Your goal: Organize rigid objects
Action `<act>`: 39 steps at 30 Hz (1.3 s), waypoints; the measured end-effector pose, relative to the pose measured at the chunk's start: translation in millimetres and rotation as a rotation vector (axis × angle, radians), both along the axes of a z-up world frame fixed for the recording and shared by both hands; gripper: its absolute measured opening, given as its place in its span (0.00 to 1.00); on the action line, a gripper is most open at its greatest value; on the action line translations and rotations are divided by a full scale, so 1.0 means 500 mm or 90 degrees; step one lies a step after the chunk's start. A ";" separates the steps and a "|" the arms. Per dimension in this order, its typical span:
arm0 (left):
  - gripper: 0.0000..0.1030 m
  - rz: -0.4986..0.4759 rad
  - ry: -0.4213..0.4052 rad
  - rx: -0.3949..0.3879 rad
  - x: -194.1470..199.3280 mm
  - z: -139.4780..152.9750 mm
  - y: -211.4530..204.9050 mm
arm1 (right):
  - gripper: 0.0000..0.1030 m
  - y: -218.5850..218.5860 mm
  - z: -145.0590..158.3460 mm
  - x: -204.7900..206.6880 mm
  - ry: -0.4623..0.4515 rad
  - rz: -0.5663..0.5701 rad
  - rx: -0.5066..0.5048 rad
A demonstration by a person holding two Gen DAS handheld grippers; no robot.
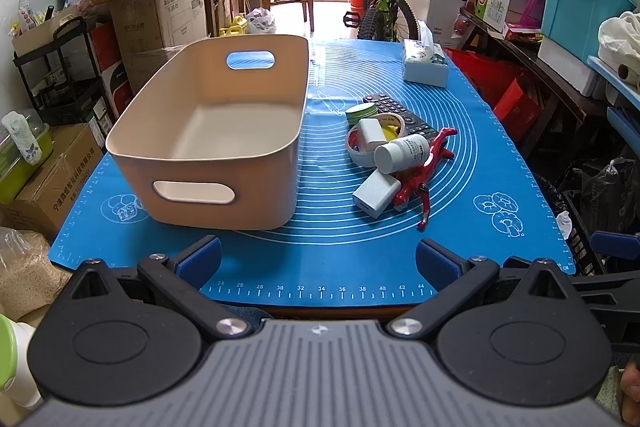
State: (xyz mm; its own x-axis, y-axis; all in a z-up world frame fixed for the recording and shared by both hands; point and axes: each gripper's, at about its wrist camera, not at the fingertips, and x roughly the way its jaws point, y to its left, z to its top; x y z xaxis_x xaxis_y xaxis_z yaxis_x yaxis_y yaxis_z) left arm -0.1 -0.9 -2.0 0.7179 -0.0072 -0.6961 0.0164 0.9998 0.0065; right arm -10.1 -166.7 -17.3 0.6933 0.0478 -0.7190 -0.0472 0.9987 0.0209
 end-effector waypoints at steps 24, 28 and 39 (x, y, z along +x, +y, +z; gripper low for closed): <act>0.99 0.119 -0.028 -0.005 0.191 0.141 0.243 | 0.98 0.027 0.075 0.110 -0.052 -0.010 0.016; 0.99 0.122 -0.028 0.013 0.256 0.169 0.299 | 0.98 0.040 0.077 0.161 -0.059 -0.027 0.018; 0.98 0.110 0.090 -0.006 0.402 0.094 0.390 | 0.98 0.066 0.033 0.297 -0.037 -0.038 0.072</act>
State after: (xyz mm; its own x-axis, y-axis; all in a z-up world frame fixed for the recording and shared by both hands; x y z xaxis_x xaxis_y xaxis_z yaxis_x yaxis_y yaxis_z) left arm 200.9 193.9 45.0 0.6039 0.1003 -0.7908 -0.1556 0.9878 0.0064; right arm 138.4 -133.8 -0.7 0.7379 0.0833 -0.6698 0.0079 0.9912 0.1320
